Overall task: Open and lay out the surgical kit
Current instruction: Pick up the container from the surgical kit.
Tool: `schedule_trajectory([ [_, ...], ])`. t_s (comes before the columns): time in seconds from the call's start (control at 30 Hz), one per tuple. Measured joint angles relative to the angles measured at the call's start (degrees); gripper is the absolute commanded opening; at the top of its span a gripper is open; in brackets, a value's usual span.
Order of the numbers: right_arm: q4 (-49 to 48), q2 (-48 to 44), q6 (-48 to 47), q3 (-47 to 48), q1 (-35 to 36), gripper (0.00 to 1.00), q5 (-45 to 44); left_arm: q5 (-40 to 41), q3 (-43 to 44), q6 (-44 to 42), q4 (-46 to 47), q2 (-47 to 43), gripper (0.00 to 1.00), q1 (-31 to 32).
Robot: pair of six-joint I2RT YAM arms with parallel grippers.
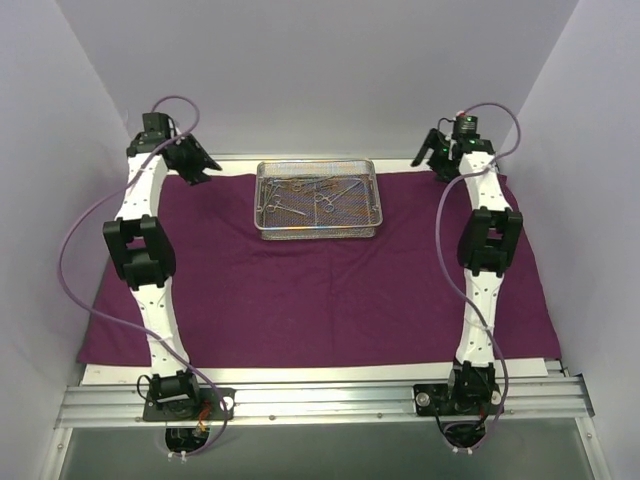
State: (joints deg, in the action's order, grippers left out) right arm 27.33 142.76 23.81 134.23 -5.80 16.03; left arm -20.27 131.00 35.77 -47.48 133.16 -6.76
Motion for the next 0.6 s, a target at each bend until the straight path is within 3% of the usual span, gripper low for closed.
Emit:
schedule_trajectory([
  [0.2,-3.1,-2.1,0.1,0.0,6.9,0.81,6.0,-4.8,-6.9,-1.8,2.3,0.0,0.55,4.7],
  [0.23,-3.4,-2.1,0.3,0.0,7.9,0.81,6.7,-5.2,-7.2,-2.0,2.3,0.0,0.69,5.3],
  [0.27,-3.7,-2.1,0.4,-0.1,8.6,0.81,7.4,-5.5,-7.2,-2.4,2.4,0.0,0.94,5.8],
  [0.6,-1.4,-2.3,-0.5,-3.6,13.5,0.77,4.5,-0.9,-4.5,-5.0,1.1,0.2,0.94,11.3],
])
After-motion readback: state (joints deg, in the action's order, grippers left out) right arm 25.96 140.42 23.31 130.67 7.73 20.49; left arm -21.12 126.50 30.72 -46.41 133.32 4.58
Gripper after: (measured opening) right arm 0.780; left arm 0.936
